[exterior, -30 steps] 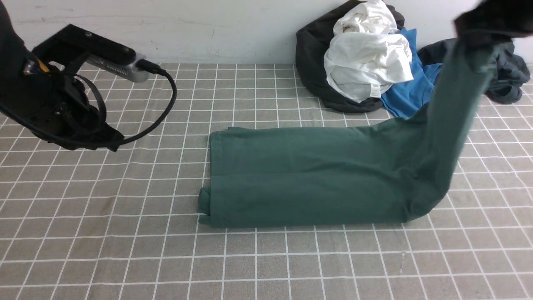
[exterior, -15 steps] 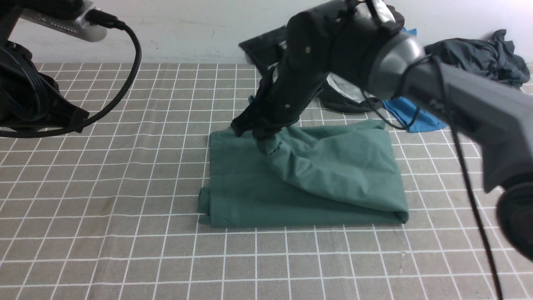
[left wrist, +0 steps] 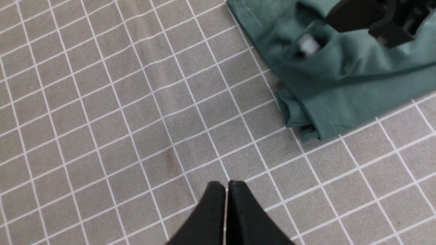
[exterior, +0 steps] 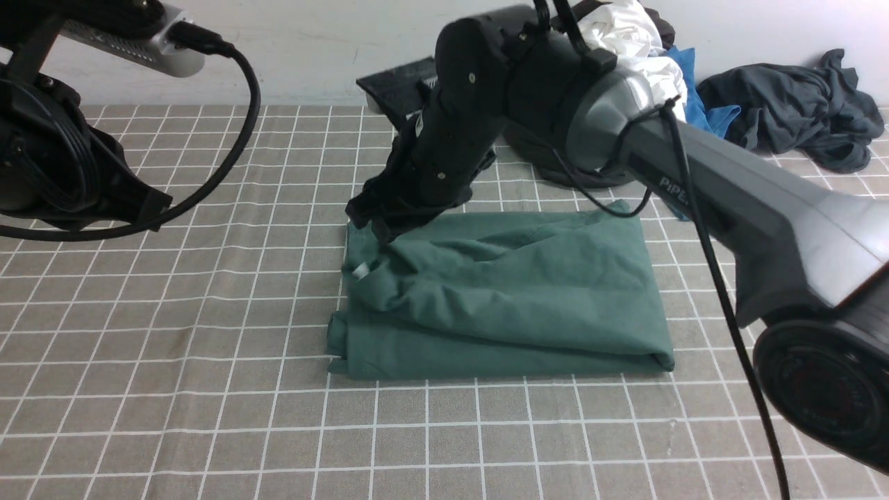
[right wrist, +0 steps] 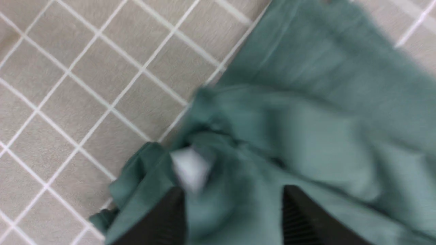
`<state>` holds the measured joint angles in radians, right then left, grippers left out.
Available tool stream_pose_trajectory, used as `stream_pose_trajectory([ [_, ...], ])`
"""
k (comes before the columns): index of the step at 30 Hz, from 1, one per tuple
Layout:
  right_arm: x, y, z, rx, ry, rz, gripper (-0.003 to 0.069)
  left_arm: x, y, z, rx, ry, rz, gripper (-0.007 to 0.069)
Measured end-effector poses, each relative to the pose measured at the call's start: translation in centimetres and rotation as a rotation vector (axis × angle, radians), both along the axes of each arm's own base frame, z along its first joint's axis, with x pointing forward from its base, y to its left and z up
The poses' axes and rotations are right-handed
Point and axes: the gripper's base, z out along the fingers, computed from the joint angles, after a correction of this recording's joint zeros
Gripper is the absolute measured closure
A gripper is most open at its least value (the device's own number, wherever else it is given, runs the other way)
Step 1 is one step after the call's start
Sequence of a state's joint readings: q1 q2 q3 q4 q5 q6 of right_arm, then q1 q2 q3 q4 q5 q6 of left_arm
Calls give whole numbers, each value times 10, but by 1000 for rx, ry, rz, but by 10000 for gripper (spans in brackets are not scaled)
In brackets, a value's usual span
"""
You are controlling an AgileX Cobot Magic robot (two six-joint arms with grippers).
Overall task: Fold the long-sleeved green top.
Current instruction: Use the right arm to drag the right edge of the fabric to the left and folds it over the left edge
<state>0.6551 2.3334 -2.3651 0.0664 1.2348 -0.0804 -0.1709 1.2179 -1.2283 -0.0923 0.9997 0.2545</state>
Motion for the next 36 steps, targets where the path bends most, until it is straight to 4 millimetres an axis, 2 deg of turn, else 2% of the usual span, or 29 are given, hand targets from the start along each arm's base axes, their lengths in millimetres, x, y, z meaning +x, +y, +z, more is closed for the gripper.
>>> stream_pose_trajectory([
  [3,5,-7,9,-68,-83,-27,149,0,-1,0,1,0,-4,631],
  [8,11,-11,1,-114,-93,-80,130,0,-1,0,2,-1,-5,631],
  [12,15,4,-50,-90,49,-65,130,0,-1,0,2,1,-5,631],
  [13,15,6,-56,-85,67,-61,130,1,-1,-1,3,2,-5,631],
  [14,13,15,-82,-72,142,-41,130,2,-1,-2,3,7,-5,631],
  [16,10,22,-104,-75,193,-20,130,4,-1,-4,5,14,-5,631],
  [18,9,25,-111,-76,202,-15,130,5,-2,-5,5,19,-5,631],
  [21,10,25,-107,-73,189,-9,130,5,-2,-5,6,20,-5,631],
  [24,11,25,-94,-69,153,-4,130,5,-2,-5,6,19,-6,631],
  [26,10,23,-76,-60,116,0,130,5,-2,-5,7,18,-7,631],
  [29,5,15,-26,-29,19,13,134,0,-1,-1,5,1,-8,631],
  [30,3,14,-18,-23,5,14,134,0,-1,0,4,-2,-8,631],
  [31,-4,7,11,-3,-44,14,150,-7,0,5,1,-20,-8,631],
  [33,-18,-7,49,12,-96,17,185,-26,4,14,-7,-68,-8,631],
  [34,-20,-8,53,14,-99,17,189,-28,4,15,-8,-73,-8,631],
  [35,-34,-20,75,18,-122,20,224,-44,7,20,-14,-107,-7,631],
  [36,-44,-28,87,19,-130,25,253,-56,9,22,-20,-128,-5,631],
])
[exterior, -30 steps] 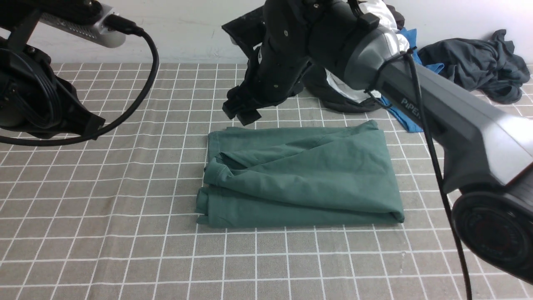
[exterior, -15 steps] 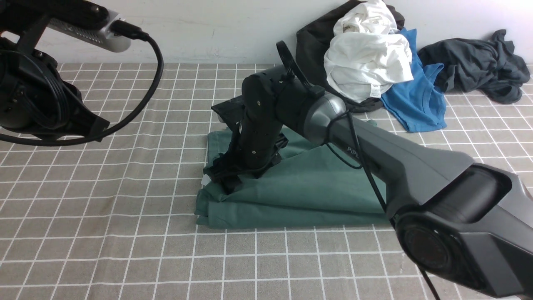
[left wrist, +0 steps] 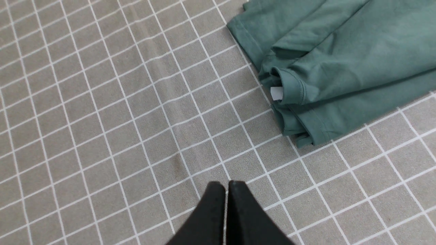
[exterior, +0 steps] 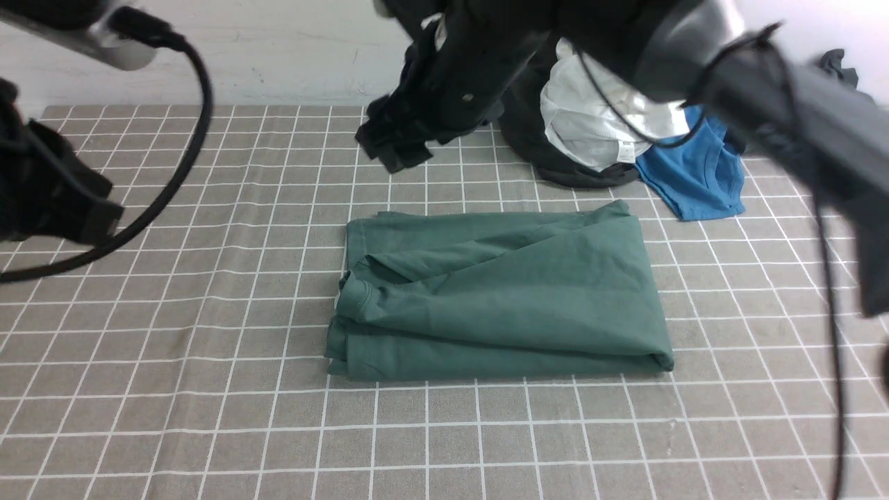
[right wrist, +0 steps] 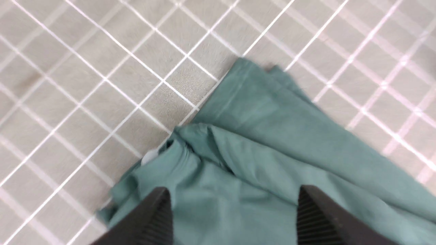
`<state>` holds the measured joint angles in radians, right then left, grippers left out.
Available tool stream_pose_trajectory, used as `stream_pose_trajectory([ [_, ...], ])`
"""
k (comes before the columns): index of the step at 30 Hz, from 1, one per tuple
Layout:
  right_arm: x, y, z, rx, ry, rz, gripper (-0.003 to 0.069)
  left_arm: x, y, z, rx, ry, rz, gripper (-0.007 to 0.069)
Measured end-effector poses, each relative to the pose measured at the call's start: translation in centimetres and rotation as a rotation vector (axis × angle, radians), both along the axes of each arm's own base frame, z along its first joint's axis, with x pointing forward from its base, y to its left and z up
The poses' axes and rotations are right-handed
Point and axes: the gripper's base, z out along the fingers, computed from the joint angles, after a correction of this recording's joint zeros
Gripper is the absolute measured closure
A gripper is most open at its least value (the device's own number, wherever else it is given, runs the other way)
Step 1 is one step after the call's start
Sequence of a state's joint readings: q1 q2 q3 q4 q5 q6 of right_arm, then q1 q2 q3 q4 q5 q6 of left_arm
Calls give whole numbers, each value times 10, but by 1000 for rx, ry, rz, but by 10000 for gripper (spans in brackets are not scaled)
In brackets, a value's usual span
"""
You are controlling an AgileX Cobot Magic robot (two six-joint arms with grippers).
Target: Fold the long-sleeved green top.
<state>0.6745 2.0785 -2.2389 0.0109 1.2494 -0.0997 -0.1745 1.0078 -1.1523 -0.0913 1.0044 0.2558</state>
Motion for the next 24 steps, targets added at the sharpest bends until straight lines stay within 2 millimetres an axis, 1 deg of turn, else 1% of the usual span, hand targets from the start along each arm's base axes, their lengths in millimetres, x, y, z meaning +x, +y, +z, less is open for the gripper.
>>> stream_pose_trajectory([
  [1,-11,-9,14,4,-14,7,286,-10,2,0,-5,-15,2,631],
  [2,-24,-20,19,-12,-4,15,328,-26,5,-4,-9,-35,3,631],
  [3,-27,-21,21,-13,-4,17,335,-29,5,-4,-10,-38,3,631],
  [4,-45,-36,32,-15,-4,18,394,-44,8,-12,-15,-53,6,631],
  [5,-57,-46,35,-23,4,20,431,-55,10,-18,-16,-58,7,631],
  [6,-69,-55,33,-34,18,21,466,-67,12,-27,-17,-61,7,631],
  [7,-78,-63,34,-30,13,21,493,-72,13,-35,-16,-54,7,631],
  [9,-103,-82,38,3,-30,21,557,-92,16,-51,-22,-70,10,631],
  [10,-107,-86,42,14,-44,21,567,-94,17,-52,-22,-71,10,631],
  [11,-125,-100,44,51,-90,20,603,-105,19,-62,-36,-85,20,631],
  [12,-127,-101,40,53,-92,20,607,-107,19,-64,-38,-86,22,631],
  [13,-135,-108,41,74,-119,20,622,-113,20,-69,-51,-104,30,631],
  [14,-151,-121,44,112,-166,19,643,-121,22,-74,-71,-131,42,631],
  [16,-175,-139,38,166,-235,19,663,-135,24,-85,-104,-193,58,631],
  [17,-180,-143,41,178,-250,19,666,-136,24,-85,-106,-203,58,631],
  [18,-192,-153,35,204,-284,19,670,-143,26,-91,-119,-237,62,631],
  [19,-207,-165,34,238,-326,19,671,-148,27,-96,-127,-263,63,631],
  [20,-215,-171,29,254,-344,18,671,-152,27,-99,-130,-280,63,631],
  [21,-217,-173,28,260,-348,18,671,-153,28,-101,-132,-288,63,631],
  [23,-241,-191,18,326,-412,15,673,-162,29,-109,-140,-325,62,631],
  [24,-245,-195,16,340,-425,14,673,-164,29,-110,-143,-336,62,631],
])
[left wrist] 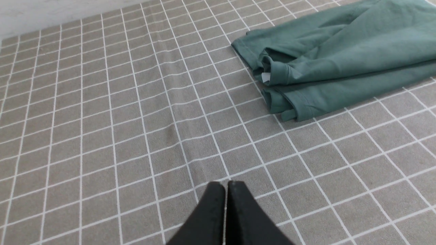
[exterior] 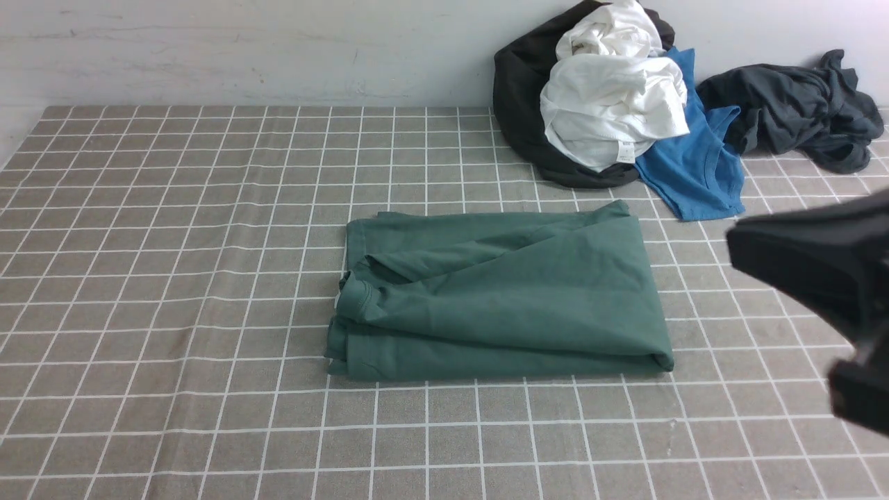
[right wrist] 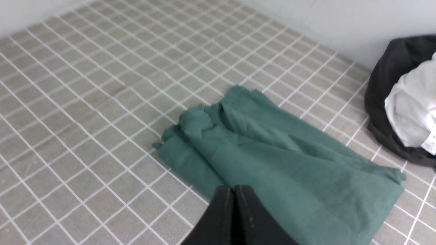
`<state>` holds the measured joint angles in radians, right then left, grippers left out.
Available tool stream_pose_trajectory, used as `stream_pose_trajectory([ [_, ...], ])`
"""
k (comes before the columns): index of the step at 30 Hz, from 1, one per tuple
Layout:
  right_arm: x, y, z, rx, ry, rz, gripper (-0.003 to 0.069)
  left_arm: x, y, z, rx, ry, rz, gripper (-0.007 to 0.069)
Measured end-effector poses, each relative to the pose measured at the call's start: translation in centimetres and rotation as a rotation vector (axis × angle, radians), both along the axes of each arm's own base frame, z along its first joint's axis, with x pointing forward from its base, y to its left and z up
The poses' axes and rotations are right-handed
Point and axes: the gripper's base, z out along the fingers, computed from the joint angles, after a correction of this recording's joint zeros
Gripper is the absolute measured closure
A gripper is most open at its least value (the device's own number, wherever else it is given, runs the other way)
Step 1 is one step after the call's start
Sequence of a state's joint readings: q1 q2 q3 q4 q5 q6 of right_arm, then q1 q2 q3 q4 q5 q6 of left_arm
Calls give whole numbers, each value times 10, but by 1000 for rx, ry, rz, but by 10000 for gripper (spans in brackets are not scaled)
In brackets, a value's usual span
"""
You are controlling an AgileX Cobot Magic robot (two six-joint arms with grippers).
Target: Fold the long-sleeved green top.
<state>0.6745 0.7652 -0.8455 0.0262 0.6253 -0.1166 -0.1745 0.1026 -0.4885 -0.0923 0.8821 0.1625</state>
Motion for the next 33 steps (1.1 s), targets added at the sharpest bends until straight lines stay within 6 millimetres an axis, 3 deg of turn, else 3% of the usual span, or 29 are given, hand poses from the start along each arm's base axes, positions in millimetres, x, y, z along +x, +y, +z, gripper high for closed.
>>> stream_pose_trajectory([
  [8,-35,-28,-15,99,-114,0,672,-7,1,-1,-11,-43,2,631],
  [30,-39,-28,-27,59,2,9,673,-6,1,0,-10,-43,1,631],
  [33,-41,-29,-37,77,14,12,673,-6,1,0,-10,-43,1,631],
])
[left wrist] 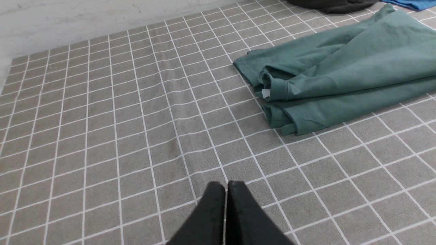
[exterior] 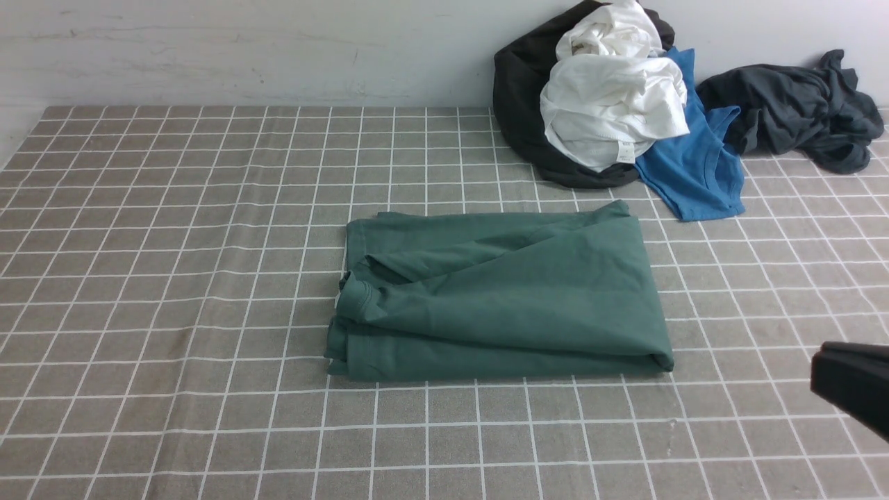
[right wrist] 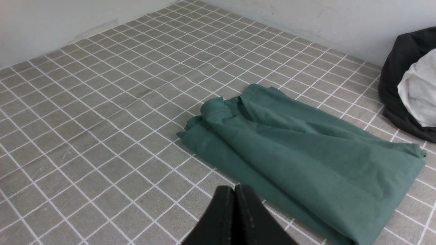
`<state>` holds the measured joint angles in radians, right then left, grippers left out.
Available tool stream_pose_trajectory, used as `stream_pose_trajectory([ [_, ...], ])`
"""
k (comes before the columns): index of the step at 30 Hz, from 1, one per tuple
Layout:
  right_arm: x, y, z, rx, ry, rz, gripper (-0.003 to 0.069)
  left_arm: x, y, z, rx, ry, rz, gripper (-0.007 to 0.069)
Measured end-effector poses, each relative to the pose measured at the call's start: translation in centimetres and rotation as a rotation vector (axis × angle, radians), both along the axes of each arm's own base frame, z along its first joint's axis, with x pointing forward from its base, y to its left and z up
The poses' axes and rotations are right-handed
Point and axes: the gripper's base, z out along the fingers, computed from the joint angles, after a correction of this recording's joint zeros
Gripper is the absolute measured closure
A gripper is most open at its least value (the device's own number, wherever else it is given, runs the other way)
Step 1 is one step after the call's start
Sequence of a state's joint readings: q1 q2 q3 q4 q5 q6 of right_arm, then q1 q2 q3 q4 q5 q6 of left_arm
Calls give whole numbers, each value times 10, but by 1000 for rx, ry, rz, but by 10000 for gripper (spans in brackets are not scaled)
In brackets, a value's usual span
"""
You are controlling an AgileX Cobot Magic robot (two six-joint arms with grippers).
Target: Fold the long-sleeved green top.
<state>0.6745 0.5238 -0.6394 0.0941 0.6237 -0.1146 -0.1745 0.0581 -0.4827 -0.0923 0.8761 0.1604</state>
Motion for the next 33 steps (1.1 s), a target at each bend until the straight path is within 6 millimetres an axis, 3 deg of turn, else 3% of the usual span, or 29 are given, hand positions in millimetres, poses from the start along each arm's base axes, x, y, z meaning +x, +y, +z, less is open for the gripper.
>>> stream_pose_trajectory([
  [4,-3,-9,-23,66,-68,-57,673,0,0,0,0,1,0,631],
  [7,-5,-26,-52,161,-138,-223,673,0,0,0,0,1,0,631],
  [9,-7,-33,-61,176,-161,-289,673,0,0,0,0,1,0,631],
  [10,-10,-45,-85,195,-175,-427,673,0,0,0,0,1,0,631],
  [18,-20,-66,-145,212,-171,-710,673,0,0,0,0,1,0,631],
  [24,-22,-68,-158,183,-102,-748,673,0,0,0,0,0,0,631],
  [33,-22,-71,-158,154,-107,-794,673,0,0,0,0,-1,-1,631],
])
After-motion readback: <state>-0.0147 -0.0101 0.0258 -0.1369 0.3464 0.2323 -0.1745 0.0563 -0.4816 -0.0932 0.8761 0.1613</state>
